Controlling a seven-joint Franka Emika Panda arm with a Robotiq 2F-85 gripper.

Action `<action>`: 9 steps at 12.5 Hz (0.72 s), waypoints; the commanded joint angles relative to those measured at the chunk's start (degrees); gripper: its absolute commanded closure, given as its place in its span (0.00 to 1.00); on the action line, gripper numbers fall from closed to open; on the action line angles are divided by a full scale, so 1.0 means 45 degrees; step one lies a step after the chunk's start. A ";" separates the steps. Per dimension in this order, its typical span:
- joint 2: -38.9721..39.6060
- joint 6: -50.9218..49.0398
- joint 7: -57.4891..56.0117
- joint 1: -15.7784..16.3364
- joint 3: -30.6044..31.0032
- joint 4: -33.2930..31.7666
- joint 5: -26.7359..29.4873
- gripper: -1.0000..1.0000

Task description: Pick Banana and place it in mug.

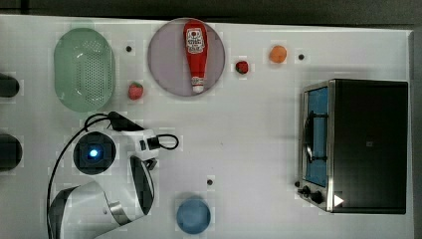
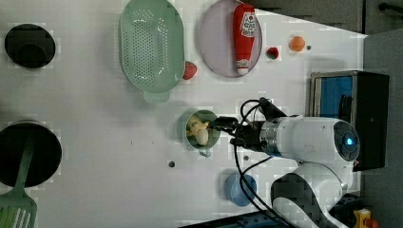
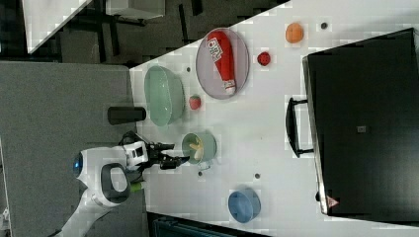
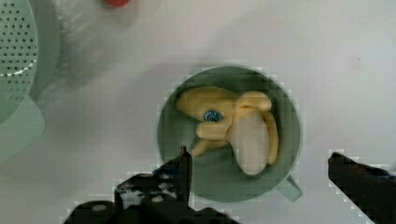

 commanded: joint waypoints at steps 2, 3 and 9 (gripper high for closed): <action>-0.1238 -0.0902 0.0744 -0.0248 -0.0758 0.1045 0.0179 0.00; -0.1684 -0.1976 0.0618 -0.0282 -0.1144 0.1433 0.0166 0.00; -0.3562 -0.7860 0.0329 -0.0484 -0.3753 0.4971 -0.0545 0.00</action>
